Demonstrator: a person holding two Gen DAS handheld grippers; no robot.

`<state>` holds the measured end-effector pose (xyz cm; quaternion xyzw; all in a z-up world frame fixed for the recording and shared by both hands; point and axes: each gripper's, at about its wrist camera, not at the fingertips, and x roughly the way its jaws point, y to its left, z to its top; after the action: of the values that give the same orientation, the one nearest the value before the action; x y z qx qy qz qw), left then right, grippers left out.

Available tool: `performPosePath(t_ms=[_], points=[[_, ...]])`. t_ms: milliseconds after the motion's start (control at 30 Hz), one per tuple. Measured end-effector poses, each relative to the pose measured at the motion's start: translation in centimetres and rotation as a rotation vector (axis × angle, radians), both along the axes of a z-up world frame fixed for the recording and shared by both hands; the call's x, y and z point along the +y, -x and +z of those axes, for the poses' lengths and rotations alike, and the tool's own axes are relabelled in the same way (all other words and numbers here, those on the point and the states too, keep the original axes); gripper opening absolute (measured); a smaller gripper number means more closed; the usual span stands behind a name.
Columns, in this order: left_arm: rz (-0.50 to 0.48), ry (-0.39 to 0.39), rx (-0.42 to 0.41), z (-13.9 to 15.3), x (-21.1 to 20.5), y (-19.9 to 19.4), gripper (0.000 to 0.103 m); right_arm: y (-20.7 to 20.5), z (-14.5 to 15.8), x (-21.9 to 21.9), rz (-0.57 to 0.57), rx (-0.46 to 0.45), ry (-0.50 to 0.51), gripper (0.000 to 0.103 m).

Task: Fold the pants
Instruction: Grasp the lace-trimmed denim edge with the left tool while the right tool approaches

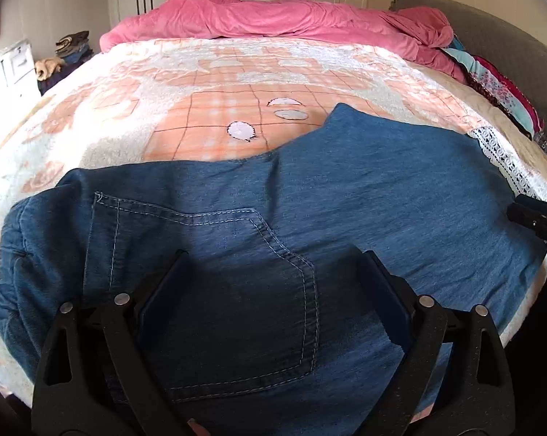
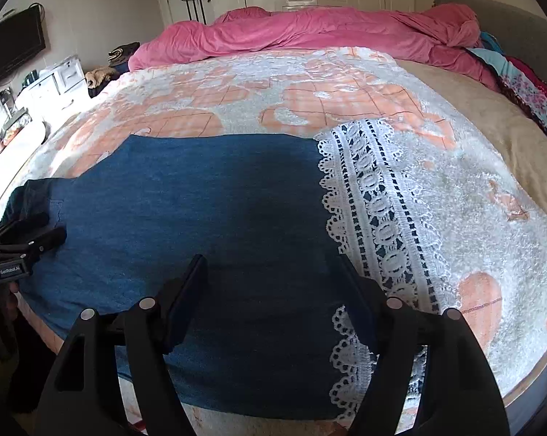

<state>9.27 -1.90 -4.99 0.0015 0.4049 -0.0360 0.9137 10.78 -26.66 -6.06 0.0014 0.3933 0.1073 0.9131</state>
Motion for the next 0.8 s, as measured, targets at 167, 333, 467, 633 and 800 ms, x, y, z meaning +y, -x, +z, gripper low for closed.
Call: performPosePath(t_ms=[167, 333, 467, 633, 800], points=[[0.014, 0.04, -0.023, 1.5, 0.1, 1.5, 0.089, 1.8, 1.7, -0.8, -0.006, -0.063, -0.125, 0.075], [0.0, 0.074, -0.051, 3.5, 0.0, 3.2, 0.091, 4.2, 4.1, -3.6, -0.063, -0.109, -0.234, 0.084], [-0.003, 0.075, -0.067, 4.6, -0.4, 3.7, 0.092, 5.7, 5.2, -5.3, -0.121, -0.125, -0.225, 0.087], [-0.058, 0.067, -0.086, 5.9, -2.2, 4.1, 0.093, 7.4, 5.1, -7.4, -0.188, -0.129, -0.206, 0.092], [-0.14, 0.063, -0.093, 7.0, -5.5, 2.8, 0.093, 8.2, 4.2, -8.7, -0.233, -0.106, -0.231, 0.092]])
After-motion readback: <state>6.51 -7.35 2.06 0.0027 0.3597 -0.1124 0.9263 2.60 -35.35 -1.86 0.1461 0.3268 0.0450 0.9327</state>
